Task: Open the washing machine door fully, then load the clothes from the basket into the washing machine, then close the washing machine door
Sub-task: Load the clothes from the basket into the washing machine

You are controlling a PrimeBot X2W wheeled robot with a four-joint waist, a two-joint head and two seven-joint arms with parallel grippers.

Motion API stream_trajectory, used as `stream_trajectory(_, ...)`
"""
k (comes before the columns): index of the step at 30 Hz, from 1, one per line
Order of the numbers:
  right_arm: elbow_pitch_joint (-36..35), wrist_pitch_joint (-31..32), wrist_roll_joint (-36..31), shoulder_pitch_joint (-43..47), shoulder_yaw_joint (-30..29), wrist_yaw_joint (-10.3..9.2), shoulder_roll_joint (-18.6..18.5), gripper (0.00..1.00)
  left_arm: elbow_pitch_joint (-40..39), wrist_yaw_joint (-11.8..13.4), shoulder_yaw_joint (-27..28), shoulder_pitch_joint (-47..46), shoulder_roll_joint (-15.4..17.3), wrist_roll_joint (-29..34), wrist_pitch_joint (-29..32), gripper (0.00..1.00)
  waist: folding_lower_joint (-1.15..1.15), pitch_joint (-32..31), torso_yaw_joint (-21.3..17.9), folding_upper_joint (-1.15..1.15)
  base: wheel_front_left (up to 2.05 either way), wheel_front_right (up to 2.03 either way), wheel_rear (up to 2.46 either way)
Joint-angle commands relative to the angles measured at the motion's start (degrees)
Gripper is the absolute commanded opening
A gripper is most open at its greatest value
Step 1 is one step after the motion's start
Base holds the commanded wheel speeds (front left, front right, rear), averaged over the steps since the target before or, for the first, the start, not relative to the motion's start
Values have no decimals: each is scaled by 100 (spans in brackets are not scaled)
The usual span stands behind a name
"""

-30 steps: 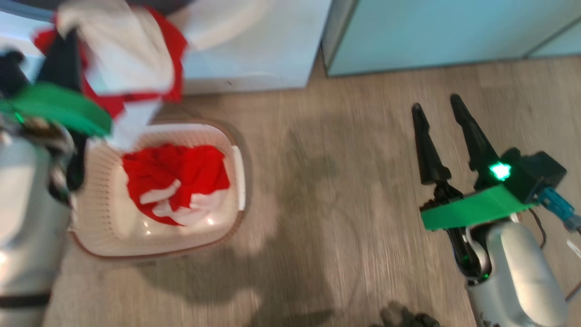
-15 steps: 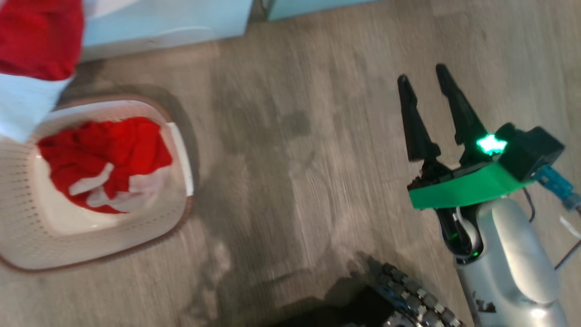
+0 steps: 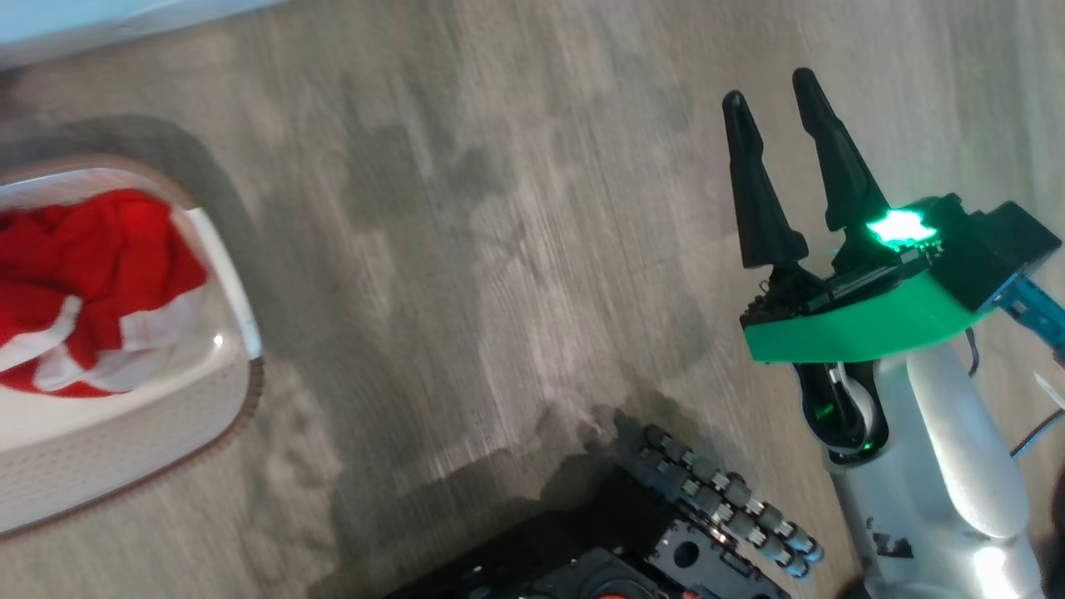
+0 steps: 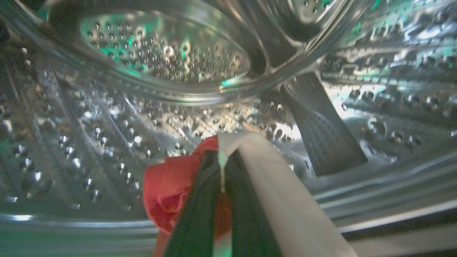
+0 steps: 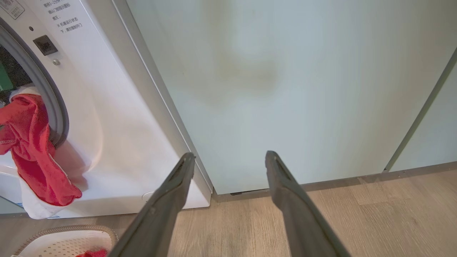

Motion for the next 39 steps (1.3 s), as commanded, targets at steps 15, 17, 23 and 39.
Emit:
stream_trajectory(15, -293, -52, 257, 12, 242, 0, 19, 100, 36, 161, 152, -1528, 496, 551, -1715, 0, -1, 492, -551, 0, 0, 0, 0)
stream_trajectory(17, -309, -52, 279, 14, 242, 0, 19, 100, 93, 211, 182, -1679, 488, 587, -1997, 0, -1, 520, -582, 0, 0, 0, 0)
stream_trajectory(23, -362, -52, 288, 6, 261, 0, 19, 100, 382, 288, 119, -1960, 446, 734, -2510, 0, -1, 613, -577, 0, 0, 0, 0)
stream_trajectory(39, -363, -52, 125, -85, 184, 0, 19, 100, 1403, -146, -195, -1425, 279, 510, -1778, 100, -1, 476, -178, 0, 0, 0, 0)
